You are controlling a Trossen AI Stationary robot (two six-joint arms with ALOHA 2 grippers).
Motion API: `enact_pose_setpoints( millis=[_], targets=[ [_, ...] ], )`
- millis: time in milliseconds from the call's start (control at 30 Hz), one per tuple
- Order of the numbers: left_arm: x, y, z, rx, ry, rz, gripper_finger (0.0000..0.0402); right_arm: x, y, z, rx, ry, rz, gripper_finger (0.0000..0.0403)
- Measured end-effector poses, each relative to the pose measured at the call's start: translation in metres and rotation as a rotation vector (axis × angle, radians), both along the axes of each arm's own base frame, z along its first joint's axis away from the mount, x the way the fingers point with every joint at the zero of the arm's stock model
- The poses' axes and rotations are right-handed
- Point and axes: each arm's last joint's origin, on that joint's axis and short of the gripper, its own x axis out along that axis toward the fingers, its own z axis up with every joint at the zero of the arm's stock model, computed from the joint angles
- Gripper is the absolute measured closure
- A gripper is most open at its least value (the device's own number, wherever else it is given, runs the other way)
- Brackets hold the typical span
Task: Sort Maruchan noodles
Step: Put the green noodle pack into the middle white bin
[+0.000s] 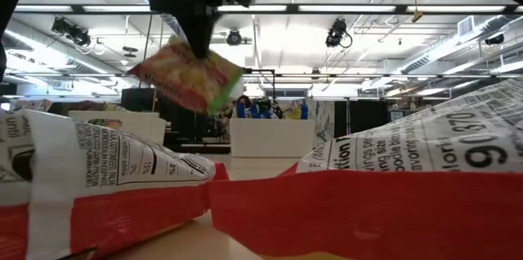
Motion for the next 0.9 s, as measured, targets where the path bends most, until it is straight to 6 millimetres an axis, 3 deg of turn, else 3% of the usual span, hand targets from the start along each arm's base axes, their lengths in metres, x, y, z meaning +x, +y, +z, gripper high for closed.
enact_pose_setpoints(
  millis=[167, 267, 367, 633, 767, 900],
  targets=[
    [-0.033, 0.026, 0.032, 0.267, -0.138, 0.098, 0.0387, -0.011, 0.01, 0.001, 0.015, -0.027, -0.023, 0.0184],
    [-0.067, 0.042, 0.047, 0.382, -0.234, 0.185, 0.0387, -0.017, 0.015, 0.001, 0.037, -0.038, -0.046, 0.0184],
    [-0.103, 0.053, 0.05, 0.43, -0.295, 0.267, 0.0386, -0.022, 0.02, 0.002, 0.045, -0.057, -0.054, 0.0184],
    [-0.177, 0.067, 0.018, 0.45, -0.309, 0.402, 0.0385, -0.02, 0.019, 0.003, 0.024, -0.101, -0.08, 0.0184],
    [-0.194, 0.074, -0.007, 0.46, -0.287, 0.443, 0.0385, -0.017, 0.017, 0.002, 0.029, -0.095, -0.09, 0.0184],
    [-0.193, 0.081, -0.035, 0.466, -0.303, 0.453, 0.0385, -0.014, 0.015, 0.003, 0.05, -0.087, -0.093, 0.0184]
  ],
)
